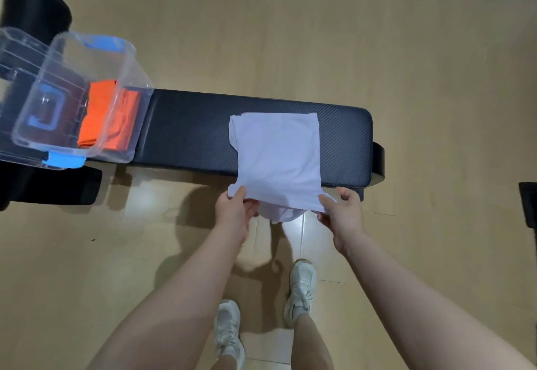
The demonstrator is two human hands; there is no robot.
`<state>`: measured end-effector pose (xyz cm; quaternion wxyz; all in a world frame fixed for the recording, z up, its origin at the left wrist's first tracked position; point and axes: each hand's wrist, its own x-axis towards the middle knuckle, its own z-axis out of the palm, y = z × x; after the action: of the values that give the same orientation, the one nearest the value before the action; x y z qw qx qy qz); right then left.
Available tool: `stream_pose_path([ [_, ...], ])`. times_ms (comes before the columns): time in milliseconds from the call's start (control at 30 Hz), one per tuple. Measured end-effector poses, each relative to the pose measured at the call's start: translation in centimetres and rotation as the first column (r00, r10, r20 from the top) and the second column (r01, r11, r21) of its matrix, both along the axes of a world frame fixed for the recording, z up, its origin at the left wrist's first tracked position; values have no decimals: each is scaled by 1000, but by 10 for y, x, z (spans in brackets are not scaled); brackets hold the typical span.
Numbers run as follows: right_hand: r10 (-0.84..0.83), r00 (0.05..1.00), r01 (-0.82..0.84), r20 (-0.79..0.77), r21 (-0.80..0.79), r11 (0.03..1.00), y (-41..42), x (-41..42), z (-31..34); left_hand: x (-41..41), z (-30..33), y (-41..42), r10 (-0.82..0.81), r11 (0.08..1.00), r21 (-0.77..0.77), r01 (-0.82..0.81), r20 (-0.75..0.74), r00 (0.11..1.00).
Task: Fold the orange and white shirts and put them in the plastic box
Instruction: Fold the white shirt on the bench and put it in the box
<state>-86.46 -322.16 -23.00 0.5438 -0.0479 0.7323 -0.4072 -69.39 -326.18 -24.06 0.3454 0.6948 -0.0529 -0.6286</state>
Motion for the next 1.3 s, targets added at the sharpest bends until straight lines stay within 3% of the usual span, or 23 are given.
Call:
stream_pose_path([
  [200, 133, 981, -128, 140, -46, 991, -47, -16, 2, -1, -13, -37, 21, 999, 46, -20, -11, 1000],
  [300, 53, 952, -42, 302, -45, 998, -60, -14, -5, -8, -37, -28, 86, 966, 248, -69, -60, 994],
  [367, -27, 925, 38, 380, -20, 999, -65, -12, -12, -18, -51, -21, 125, 928, 369, -56, -168, 978],
  [467, -105, 885, 117, 453, 2, 993, -70, -9, -23, -32, -70, -20, 290, 897, 423, -129, -343, 893],
  [567, -123, 867, 140, 484, 2, 990, -71, -9, -27, -43, -76, -23, 316, 928, 345, -138, -536, 783],
  [633, -134, 868, 154, 479, -2, 988, -71, -11, -25, -46, -72, -29, 343, 934, 295, -201, -585, 735],
  [733, -82, 911, 99, 404, -20, 995, -74, -16, -20, -46, -59, -39, 392, 916, 291, -277, -494, 776],
  [833, 47, 979, -48, 198, 2, 999, -79, -21, -13, -38, -44, -50, 419, 884, 373, -281, -368, 830],
  [967, 176, 984, -175, 0, 90, 980, -87, -29, -5, -15, -36, -60, 438, 858, 393, -330, -224, 871],
  [1067, 151, 988, -153, 25, 122, 981, -99, -37, -7, -5, -35, -74, 384, 899, 291, -327, -165, 908],
  [1200, 167, 964, -183, 209, 62, 981, -126, -47, -21, -9, -36, -110, 263, 963, 95, -251, -137, 955],
  [1300, 162, 946, -174, 282, 16, 985, -150, -50, -41, -13, -47, -134, 84, 994, -59, -92, -128, 988],
])
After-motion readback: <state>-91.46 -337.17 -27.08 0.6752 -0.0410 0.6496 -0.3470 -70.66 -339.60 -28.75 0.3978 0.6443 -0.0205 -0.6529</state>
